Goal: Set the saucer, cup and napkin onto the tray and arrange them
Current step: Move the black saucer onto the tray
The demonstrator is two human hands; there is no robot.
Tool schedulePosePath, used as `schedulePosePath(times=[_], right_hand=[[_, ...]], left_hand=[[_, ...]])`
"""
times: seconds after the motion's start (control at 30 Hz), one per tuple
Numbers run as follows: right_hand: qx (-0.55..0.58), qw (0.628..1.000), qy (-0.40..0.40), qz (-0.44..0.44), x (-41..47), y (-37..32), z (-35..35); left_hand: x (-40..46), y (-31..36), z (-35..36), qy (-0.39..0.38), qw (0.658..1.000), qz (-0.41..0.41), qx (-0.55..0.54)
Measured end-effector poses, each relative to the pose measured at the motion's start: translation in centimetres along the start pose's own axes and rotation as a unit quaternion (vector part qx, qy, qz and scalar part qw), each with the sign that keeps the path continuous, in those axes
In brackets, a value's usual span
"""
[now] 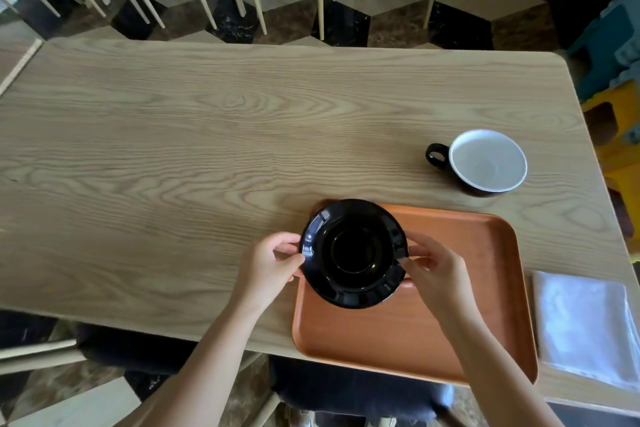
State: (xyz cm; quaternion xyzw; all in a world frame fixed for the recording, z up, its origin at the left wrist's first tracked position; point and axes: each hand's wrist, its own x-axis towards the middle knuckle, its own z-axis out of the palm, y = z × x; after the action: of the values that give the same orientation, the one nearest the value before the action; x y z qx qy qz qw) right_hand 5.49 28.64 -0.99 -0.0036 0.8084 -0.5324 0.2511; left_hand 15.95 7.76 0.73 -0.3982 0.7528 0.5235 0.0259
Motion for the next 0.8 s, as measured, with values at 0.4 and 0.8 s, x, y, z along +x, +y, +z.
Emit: schedulePosePath(times=[0.4,0.8], right_hand=[[-0.03,0.999,-0.008,-0.013,0.4,-0.3,0.0],[-0.114,0.99,-0.086,-0.009,0.4,-1.4,-2.6]], left_hand=[[0.5,0.4,-0.1,0.012,0.998,0.002,0.058],[-0.1,1.3,-0.4,0.002,0.995,0.036,0.09]])
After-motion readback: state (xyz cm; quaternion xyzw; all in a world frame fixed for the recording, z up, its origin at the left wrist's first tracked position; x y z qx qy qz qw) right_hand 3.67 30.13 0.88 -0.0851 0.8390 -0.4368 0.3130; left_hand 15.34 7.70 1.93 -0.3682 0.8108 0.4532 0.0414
